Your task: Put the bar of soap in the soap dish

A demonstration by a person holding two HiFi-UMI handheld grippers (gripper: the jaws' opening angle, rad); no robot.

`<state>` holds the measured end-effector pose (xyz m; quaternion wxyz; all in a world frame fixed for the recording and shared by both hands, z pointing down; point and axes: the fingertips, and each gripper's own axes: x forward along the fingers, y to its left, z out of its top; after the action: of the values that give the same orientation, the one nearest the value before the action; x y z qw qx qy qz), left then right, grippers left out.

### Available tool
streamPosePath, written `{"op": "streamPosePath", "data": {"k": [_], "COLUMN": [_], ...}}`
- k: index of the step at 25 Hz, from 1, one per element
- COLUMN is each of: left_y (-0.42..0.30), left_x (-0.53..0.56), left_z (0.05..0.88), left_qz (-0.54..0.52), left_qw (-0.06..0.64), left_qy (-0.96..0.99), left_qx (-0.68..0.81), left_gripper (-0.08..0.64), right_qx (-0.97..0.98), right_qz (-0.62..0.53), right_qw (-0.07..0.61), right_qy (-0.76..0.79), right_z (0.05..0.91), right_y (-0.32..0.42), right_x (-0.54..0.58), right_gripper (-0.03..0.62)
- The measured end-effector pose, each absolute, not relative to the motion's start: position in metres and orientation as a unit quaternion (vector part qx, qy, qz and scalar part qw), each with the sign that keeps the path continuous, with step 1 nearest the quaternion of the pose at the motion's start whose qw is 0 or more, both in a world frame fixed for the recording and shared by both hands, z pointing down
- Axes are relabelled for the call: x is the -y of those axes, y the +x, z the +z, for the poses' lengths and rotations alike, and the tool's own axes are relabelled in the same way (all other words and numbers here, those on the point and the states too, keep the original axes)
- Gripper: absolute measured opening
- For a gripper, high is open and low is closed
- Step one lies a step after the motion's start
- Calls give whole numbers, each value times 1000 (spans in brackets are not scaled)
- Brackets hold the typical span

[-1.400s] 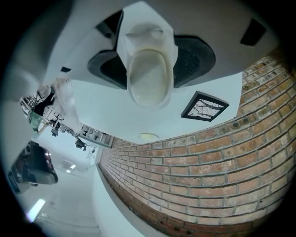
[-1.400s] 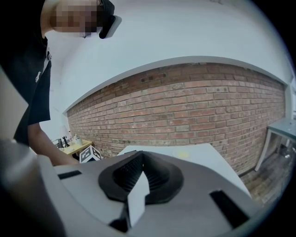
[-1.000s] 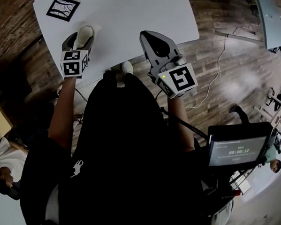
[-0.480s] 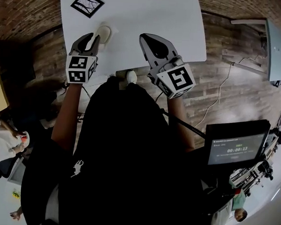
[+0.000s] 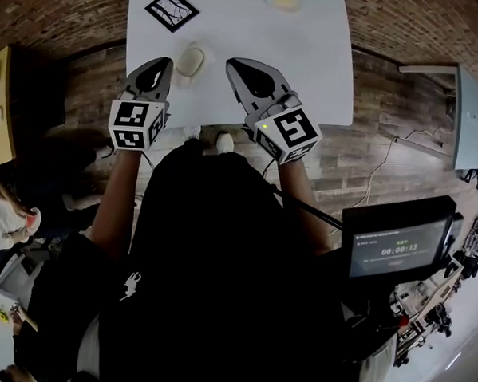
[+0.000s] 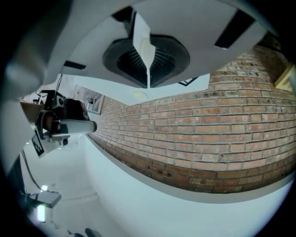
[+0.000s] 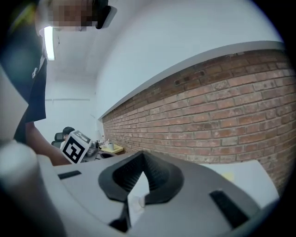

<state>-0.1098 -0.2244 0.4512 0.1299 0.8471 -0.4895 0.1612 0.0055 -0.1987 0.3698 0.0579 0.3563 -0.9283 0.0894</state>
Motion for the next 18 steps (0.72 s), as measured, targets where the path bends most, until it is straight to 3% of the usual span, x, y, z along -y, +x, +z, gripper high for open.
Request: {"op": "streamPosePath", "data": {"k": [18], "left_y": [-128], "left_x": [186], "left_z": [397], "left_qz": [91], "left_qw": [101], "left_qy": [827], "left_qx": [545], "left_gripper": [6], "right_qx": [955], "right_qz": [57], "right_qw": [46], "right_qy": [286], "right_z": [357], "right_y": [-27], "right_x": [189], "right_gripper": [3]}}
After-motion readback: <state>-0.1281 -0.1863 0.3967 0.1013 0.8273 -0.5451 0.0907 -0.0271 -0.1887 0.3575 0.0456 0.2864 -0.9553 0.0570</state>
